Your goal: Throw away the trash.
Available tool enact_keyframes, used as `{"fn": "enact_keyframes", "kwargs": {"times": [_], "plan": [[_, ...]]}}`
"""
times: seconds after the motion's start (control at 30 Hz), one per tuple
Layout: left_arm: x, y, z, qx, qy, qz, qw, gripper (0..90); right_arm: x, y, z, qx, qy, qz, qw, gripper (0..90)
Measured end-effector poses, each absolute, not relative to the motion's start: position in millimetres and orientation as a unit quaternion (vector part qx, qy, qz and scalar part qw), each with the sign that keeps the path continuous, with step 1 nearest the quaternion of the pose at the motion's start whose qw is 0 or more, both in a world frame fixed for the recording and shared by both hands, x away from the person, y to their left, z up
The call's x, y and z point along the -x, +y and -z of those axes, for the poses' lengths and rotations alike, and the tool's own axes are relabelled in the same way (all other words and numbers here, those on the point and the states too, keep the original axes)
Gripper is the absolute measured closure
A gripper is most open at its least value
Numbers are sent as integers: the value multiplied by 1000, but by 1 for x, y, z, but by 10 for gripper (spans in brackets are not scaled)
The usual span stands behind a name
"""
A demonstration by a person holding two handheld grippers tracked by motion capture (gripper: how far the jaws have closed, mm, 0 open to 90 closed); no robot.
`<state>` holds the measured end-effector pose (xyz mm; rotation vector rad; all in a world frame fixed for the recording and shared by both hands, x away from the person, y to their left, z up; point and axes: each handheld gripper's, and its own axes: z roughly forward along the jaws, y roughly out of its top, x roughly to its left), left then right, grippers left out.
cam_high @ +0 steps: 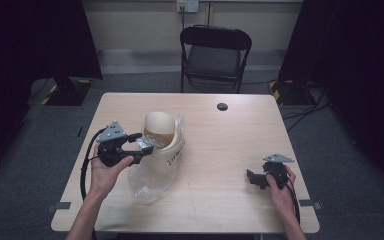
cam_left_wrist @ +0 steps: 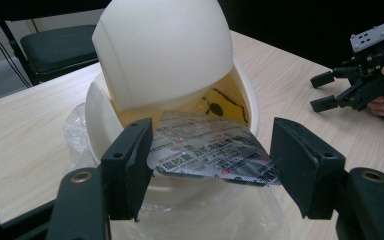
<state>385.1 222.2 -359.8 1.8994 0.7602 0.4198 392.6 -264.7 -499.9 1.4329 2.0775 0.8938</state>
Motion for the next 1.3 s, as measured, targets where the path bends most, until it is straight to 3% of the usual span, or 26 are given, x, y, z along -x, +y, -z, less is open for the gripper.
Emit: {"fn": "enact_keyframes", "kwargs": {"times": [0.83, 1.3], "plan": [[-403, 206, 367, -793, 327, -159, 488, 358, -393, -265, 500, -521, 755, -325, 230, 109], [-400, 209, 365, -793, 324, -156, 492, 254, -393, -265, 500, -521, 755, -325, 230, 109]]}}
